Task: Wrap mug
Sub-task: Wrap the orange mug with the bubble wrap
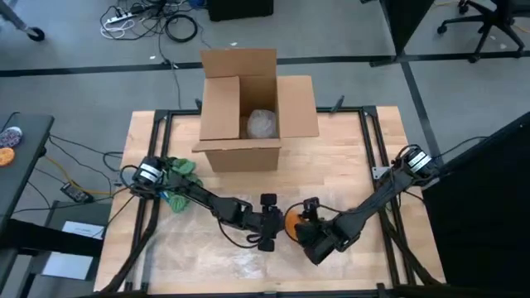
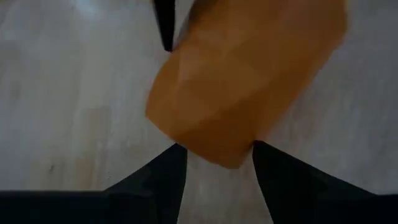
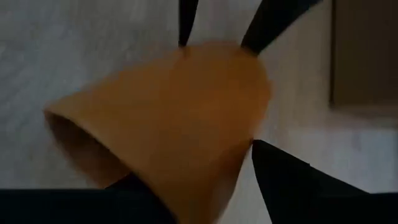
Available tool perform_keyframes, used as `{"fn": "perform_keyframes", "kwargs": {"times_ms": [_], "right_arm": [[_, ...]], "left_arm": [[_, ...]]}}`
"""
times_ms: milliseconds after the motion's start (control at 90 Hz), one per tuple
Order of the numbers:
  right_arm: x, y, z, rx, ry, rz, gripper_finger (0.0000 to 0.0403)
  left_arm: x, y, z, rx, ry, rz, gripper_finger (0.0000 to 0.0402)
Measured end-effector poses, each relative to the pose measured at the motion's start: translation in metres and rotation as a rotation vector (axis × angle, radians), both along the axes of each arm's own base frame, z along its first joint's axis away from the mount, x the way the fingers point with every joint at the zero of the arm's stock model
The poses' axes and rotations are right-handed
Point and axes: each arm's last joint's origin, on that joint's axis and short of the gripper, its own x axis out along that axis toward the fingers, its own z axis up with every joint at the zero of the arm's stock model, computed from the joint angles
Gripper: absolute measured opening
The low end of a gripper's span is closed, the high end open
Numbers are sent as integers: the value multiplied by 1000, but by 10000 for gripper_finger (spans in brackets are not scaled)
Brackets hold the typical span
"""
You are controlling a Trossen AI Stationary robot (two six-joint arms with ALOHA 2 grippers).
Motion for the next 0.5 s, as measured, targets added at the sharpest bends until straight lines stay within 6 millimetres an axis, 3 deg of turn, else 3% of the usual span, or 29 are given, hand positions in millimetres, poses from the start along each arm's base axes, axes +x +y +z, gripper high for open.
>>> {"fn": "perform_keyframes", "kwargs": {"times_ms": [500], "right_arm": [[31,-16,-7,-5,-22,82,158]], "left_arm": [[-27,-1,21,-13,129,58,168]]}}
